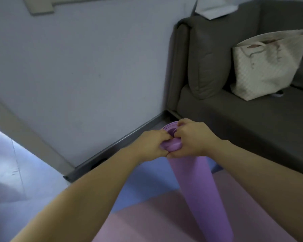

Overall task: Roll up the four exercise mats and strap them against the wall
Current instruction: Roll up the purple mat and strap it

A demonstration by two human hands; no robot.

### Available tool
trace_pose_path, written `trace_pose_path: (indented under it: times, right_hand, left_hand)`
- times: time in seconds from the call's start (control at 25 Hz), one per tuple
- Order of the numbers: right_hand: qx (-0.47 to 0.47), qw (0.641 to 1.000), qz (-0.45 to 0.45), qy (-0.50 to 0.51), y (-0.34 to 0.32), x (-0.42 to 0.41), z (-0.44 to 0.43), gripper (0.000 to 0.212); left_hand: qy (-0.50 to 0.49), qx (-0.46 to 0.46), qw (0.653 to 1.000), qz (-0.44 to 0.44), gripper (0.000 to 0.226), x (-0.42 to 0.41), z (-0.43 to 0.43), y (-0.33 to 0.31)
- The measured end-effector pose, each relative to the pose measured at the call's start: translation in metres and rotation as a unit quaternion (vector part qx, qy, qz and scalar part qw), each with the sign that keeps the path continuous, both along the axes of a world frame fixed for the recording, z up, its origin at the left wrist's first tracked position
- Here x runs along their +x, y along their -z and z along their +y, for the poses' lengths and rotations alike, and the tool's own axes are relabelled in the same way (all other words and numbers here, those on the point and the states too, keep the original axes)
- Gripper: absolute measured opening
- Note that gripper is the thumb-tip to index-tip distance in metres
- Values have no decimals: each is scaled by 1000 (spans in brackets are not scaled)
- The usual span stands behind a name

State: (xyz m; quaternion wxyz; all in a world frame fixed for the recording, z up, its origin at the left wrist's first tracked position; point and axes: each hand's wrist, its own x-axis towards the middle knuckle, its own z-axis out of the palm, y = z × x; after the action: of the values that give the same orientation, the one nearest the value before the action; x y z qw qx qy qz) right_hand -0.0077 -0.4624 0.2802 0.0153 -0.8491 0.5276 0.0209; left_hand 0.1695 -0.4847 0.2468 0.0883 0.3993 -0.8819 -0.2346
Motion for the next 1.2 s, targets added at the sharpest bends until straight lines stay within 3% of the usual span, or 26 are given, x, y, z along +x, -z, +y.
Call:
trace_pose_path:
  times: [0.12, 0.24, 0.4, 0.56, 0.64, 0.72, 0.8, 0.88, 1.04, 1.2]
  right_hand:
    - [62, 998, 0, -17, 9, 2, -30, 54]
    - [135, 990, 9, -29, 55, 25, -37, 45]
    - [165, 986, 30, -16, 134, 63, -55, 59]
    - [191, 978, 71, -39, 203, 127, -91, 61]
    - [210, 971, 110, -41, 238, 154, -105, 62]
    - [223, 963, 139, -54, 267, 168, -114, 61]
    - [239, 958, 144, -65, 295, 180, -123, 59]
    - [257, 954, 140, -68, 316, 191, -127, 58]
    - [261, 953, 126, -86, 337, 202, -125, 58]
    - [259, 956, 104, -89, 331, 199, -125, 57]
  left_hand:
    - [-14, 51, 998, 17, 37, 5, -16, 12]
    - [-15, 115, 993, 22, 49, 22, -15, 63]
    - [-64, 216, 970, 85, 46, 53, -18, 146]
    - [-110, 225, 964, 91, 55, 111, -42, 224]
    - [-163, 234, 957, 53, 62, 148, -46, 280]
    - [-229, 233, 943, -59, 60, 180, -42, 332]
    - [-314, 245, 905, -151, 61, 206, -37, 378]
    - [-386, 276, 862, -179, 67, 219, -31, 409]
    - [-409, 283, 842, -210, 65, 226, -36, 440]
    - [-361, 280, 840, -292, 60, 232, -55, 461]
